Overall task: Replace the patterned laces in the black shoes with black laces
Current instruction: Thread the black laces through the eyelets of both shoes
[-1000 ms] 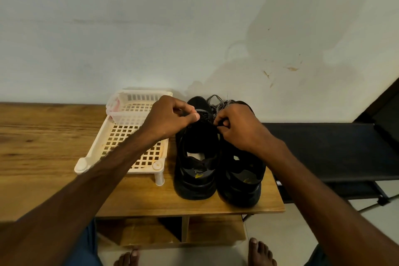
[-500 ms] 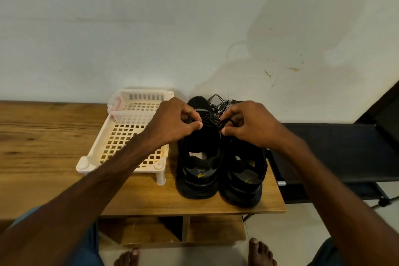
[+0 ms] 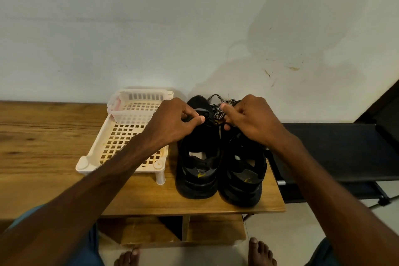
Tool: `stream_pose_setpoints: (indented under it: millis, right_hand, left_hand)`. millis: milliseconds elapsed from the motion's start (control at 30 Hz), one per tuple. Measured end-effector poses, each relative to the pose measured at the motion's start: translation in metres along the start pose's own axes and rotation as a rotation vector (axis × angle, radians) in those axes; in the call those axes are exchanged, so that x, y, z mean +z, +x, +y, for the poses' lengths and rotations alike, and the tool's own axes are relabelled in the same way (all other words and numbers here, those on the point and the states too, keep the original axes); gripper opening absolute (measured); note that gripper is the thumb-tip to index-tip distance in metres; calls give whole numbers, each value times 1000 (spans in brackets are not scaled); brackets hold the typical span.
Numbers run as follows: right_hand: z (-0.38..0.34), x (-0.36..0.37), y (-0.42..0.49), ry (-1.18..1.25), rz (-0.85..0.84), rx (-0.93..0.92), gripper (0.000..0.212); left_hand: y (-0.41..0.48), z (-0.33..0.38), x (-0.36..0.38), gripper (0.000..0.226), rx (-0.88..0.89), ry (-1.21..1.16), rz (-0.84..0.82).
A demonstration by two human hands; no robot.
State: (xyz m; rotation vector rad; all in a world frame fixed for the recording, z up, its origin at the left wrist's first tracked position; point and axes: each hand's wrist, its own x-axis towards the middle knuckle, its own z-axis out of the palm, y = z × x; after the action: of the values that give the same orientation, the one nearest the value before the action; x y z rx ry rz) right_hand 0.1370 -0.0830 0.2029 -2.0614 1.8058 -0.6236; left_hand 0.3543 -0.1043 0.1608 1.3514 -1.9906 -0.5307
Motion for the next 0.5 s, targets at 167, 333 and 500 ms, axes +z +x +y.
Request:
stream_pose_setpoints:
  millis: [167,333,500]
  right_hand:
    - [-5,16,9,-230,-89,-18,13]
    - [-10,21,16,-281,-168,-15,13]
    - [-6,9,16,-42,-151,46,33]
  left_hand:
    - [-2,7,2,7,29,26,24]
    - [-2,8,2,8,47,68,22]
    - [-2,3,1,9,28,94,16]
